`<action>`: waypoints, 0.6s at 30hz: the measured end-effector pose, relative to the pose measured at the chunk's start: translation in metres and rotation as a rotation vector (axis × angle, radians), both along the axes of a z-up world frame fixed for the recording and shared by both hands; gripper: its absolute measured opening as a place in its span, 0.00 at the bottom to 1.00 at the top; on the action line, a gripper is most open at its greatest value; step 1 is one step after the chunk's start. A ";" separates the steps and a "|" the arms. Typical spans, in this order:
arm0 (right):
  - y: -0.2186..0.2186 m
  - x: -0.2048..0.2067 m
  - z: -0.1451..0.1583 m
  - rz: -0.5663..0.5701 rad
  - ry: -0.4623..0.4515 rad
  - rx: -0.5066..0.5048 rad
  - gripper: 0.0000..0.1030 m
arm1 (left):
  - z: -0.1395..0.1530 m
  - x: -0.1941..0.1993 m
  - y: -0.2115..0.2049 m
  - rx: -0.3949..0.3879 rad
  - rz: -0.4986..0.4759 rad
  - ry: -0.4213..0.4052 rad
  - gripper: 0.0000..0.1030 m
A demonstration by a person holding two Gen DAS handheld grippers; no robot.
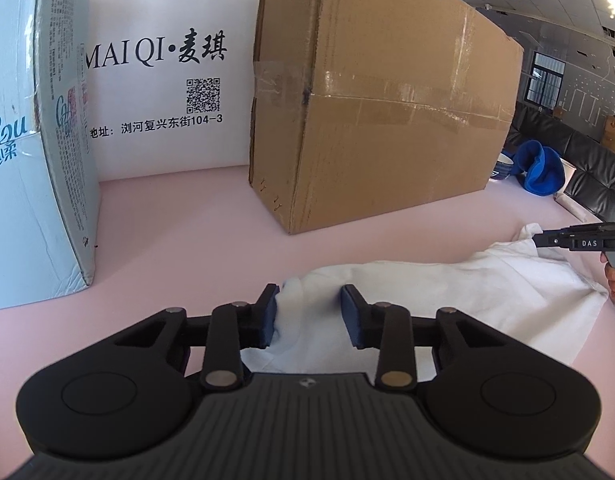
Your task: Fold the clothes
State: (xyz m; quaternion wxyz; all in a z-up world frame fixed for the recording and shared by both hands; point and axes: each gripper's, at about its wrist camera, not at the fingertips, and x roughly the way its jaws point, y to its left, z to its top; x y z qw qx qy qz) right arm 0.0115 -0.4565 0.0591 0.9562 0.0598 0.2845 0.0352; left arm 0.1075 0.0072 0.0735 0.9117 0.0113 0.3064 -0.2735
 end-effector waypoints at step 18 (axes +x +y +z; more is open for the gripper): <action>-0.015 -0.016 0.022 -0.152 -0.141 0.043 0.03 | 0.007 0.002 0.008 -0.085 0.084 -0.011 0.08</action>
